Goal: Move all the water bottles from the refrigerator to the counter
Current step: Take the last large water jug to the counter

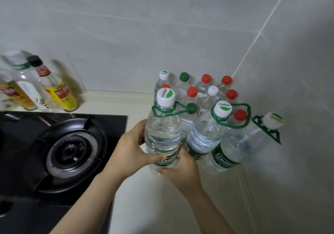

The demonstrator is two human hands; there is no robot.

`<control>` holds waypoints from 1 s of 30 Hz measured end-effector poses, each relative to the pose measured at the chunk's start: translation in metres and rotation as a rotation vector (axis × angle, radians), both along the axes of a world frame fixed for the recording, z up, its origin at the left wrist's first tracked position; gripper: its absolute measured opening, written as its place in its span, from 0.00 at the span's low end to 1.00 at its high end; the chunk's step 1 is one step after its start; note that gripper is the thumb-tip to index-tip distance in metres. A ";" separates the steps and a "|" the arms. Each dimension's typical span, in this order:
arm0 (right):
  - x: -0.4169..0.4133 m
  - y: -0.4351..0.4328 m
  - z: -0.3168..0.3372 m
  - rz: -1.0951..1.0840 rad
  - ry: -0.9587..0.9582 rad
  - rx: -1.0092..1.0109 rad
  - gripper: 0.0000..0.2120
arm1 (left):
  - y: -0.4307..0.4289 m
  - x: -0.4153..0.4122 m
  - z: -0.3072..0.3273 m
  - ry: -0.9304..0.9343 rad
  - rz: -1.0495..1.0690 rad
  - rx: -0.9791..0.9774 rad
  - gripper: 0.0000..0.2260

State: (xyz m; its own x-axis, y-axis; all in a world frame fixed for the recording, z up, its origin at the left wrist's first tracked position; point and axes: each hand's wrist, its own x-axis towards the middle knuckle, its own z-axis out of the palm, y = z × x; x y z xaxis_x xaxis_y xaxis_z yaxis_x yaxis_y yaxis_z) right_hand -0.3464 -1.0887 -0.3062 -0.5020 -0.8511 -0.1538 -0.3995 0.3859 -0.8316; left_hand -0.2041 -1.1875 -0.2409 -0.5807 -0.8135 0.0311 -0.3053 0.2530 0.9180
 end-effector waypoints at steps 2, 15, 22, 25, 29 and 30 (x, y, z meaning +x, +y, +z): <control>0.001 -0.003 -0.004 0.004 -0.013 -0.008 0.34 | -0.004 -0.001 -0.004 -0.010 -0.002 0.008 0.39; 0.002 -0.014 -0.021 -0.044 -0.067 -0.045 0.31 | -0.015 -0.009 -0.017 -0.036 -0.037 0.065 0.39; 0.001 -0.017 -0.028 -0.064 -0.102 -0.062 0.30 | -0.016 -0.012 -0.022 -0.033 -0.028 0.074 0.40; -0.001 -0.019 -0.031 -0.063 -0.097 -0.064 0.31 | -0.017 -0.012 -0.023 -0.027 -0.017 0.074 0.40; 0.000 -0.022 -0.034 -0.061 -0.083 -0.071 0.32 | -0.017 -0.012 -0.024 -0.018 -0.016 0.079 0.41; 0.000 -0.022 -0.034 -0.062 -0.080 -0.074 0.32 | -0.017 -0.012 -0.025 -0.018 -0.017 0.080 0.41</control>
